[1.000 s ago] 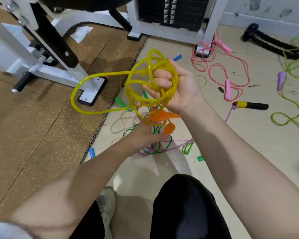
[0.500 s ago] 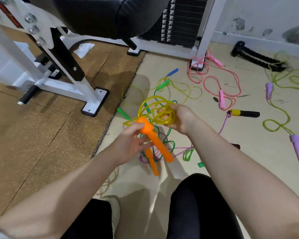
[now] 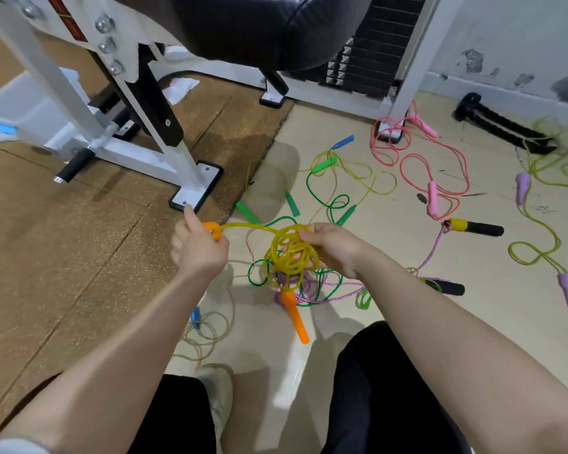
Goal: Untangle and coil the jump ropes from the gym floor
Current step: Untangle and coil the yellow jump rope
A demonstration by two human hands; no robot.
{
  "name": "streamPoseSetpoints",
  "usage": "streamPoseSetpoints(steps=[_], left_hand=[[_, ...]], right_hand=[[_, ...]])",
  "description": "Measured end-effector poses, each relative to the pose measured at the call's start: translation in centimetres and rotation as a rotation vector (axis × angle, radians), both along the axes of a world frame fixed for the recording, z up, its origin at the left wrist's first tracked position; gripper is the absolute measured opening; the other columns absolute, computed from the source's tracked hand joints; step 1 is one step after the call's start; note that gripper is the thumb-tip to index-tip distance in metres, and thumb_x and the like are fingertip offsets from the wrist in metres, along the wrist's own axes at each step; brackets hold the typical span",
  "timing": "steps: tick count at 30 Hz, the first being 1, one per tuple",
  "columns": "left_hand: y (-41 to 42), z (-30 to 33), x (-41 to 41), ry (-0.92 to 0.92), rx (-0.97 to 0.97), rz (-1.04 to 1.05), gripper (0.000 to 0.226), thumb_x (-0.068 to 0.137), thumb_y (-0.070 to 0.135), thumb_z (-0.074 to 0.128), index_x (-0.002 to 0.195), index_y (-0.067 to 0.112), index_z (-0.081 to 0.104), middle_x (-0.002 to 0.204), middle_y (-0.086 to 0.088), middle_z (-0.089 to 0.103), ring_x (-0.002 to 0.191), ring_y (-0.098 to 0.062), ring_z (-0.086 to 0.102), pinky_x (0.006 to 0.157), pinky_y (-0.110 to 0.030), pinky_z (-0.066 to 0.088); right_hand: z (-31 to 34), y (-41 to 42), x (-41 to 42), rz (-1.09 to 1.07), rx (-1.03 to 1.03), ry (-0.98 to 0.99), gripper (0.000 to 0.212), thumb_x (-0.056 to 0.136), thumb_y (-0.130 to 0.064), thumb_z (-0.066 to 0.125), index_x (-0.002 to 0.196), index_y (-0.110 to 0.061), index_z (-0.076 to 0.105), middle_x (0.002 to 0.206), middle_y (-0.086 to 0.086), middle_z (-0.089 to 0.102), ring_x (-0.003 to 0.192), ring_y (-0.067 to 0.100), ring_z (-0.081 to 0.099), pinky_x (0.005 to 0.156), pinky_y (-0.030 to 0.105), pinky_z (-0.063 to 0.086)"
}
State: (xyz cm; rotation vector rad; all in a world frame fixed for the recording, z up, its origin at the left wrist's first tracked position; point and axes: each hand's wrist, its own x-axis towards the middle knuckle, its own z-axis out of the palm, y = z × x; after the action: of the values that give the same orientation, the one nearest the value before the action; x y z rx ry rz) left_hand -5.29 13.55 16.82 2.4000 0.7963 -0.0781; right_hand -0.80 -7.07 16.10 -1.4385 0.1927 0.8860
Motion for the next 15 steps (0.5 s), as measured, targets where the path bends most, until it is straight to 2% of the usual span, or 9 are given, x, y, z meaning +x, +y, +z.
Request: streamPoseSetpoints(steps=[1, 3, 5, 7, 8, 10, 12, 15], left_hand=[[-0.5, 0.2, -0.3, -0.001, 0.023, -0.044, 0.076, 0.088, 0.021, 0.058, 0.148, 0.012, 0.012, 0.147, -0.017, 0.023, 0.136, -0.034, 0.022, 0.109, -0.042, 0.021], [-1.4, 0.6, -0.7, -0.090, -0.077, -0.161, 0.053, 0.089, 0.023, 0.053, 0.138, 0.011, 0.037, 0.136, -0.016, 0.035, 0.126, -0.030, 0.035, 0.101, -0.032, 0.027], [-2.4, 1.4, -1.5, -0.159, -0.309, -0.299, 0.023, 0.095, 0.024, 0.049, 0.113, 0.013, 0.058, 0.106, -0.006, 0.053, 0.101, -0.015, 0.053, 0.084, -0.023, 0.036], [-2.8, 2.1, -2.1, -0.129, -0.530, -0.373, 0.008, 0.095, 0.019, 0.052, 0.101, 0.015, 0.056, 0.082, 0.005, 0.054, 0.070, 0.008, 0.054, 0.066, -0.008, 0.039], [-2.6, 2.2, -2.1, -0.119, -0.552, -0.397, 0.010, 0.092, 0.017, 0.057, 0.101, 0.016, 0.053, 0.080, 0.009, 0.053, 0.063, 0.014, 0.052, 0.064, -0.004, 0.038], [-1.8, 2.1, -1.9, -0.121, -0.488, -0.442, 0.023, 0.086, 0.016, 0.065, 0.103, 0.022, 0.050, 0.081, 0.012, 0.055, 0.062, 0.017, 0.051, 0.065, -0.001, 0.037], [-1.4, 2.1, -1.7, -0.134, -0.562, -0.425, 0.028, 0.085, 0.017, 0.067, 0.105, 0.022, 0.048, 0.080, 0.007, 0.057, 0.060, 0.010, 0.052, 0.065, -0.006, 0.039], [-1.8, 2.7, -1.5, -0.138, -0.723, -0.411, 0.031, 0.089, 0.010, 0.060, 0.117, 0.017, 0.048, 0.079, 0.001, 0.059, 0.059, -0.001, 0.055, 0.064, -0.021, 0.047]], right_hand=[[0.3, 0.5, 0.0, -0.016, 0.054, 0.018, 0.017, 0.097, -0.012, 0.048, 0.084, -0.011, 0.059, 0.074, 0.007, 0.069, 0.061, 0.013, 0.067, 0.062, 0.027, 0.057], [0.9, 1.5, 0.1, -0.050, 0.140, 0.045, 0.014, 0.095, -0.008, 0.048, 0.088, -0.009, 0.060, 0.071, 0.003, 0.071, 0.063, 0.011, 0.068, 0.062, 0.024, 0.058], [1.7, 2.4, 0.1, -0.072, 0.187, 0.057, 0.014, 0.095, -0.007, 0.048, 0.087, -0.009, 0.059, 0.068, 0.001, 0.070, 0.060, 0.010, 0.068, 0.058, 0.024, 0.058], [2.1, 2.8, -0.1, -0.064, 0.189, 0.042, 0.014, 0.096, -0.010, 0.048, 0.088, -0.008, 0.059, 0.067, 0.001, 0.070, 0.060, 0.008, 0.068, 0.060, 0.024, 0.059], [2.1, 3.0, -0.2, -0.059, 0.196, 0.033, 0.014, 0.097, -0.012, 0.047, 0.091, -0.007, 0.058, 0.069, 0.002, 0.071, 0.061, 0.009, 0.068, 0.060, 0.024, 0.059], [2.1, 3.2, -0.4, -0.065, 0.245, 0.021, 0.016, 0.097, -0.013, 0.046, 0.103, -0.002, 0.055, 0.080, 0.009, 0.070, 0.065, 0.011, 0.069, 0.059, 0.023, 0.058], [1.9, 3.6, -0.4, -0.078, 0.281, -0.010, 0.019, 0.098, -0.016, 0.046, 0.113, -0.005, 0.050, 0.092, 0.013, 0.063, 0.068, 0.014, 0.067, 0.063, 0.025, 0.058], [2.1, 4.3, -0.8, -0.068, 0.215, -0.084, 0.016, 0.099, -0.017, 0.045, 0.110, -0.017, 0.056, 0.085, 0.006, 0.066, 0.064, 0.015, 0.065, 0.059, 0.026, 0.057]])
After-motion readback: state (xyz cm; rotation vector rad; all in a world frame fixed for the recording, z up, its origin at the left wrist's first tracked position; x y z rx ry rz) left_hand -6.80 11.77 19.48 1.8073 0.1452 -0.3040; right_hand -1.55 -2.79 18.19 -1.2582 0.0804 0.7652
